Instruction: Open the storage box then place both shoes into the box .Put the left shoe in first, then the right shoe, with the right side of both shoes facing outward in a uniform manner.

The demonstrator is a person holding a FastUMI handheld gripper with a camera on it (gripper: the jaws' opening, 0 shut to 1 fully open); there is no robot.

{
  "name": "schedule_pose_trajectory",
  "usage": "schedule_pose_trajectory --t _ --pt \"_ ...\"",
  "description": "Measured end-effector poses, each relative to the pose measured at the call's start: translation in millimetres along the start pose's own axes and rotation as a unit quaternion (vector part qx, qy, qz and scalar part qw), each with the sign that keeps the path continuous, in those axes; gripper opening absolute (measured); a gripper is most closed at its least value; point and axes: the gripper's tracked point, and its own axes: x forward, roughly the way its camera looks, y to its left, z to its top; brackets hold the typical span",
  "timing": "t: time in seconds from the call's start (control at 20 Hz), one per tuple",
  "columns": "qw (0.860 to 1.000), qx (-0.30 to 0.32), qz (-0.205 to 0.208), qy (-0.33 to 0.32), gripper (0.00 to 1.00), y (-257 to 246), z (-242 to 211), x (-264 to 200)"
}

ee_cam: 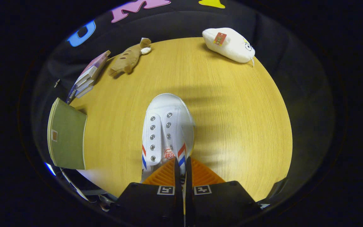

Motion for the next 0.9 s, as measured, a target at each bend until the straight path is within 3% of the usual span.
schedule_pose_trajectory --t 0.5,0.9 --pt "0.997 0.011 0.063 -0.044 0.07 147 31 -84" --pt "0.994 0.04 0.092 -0.041 0.07 291 25 -114"
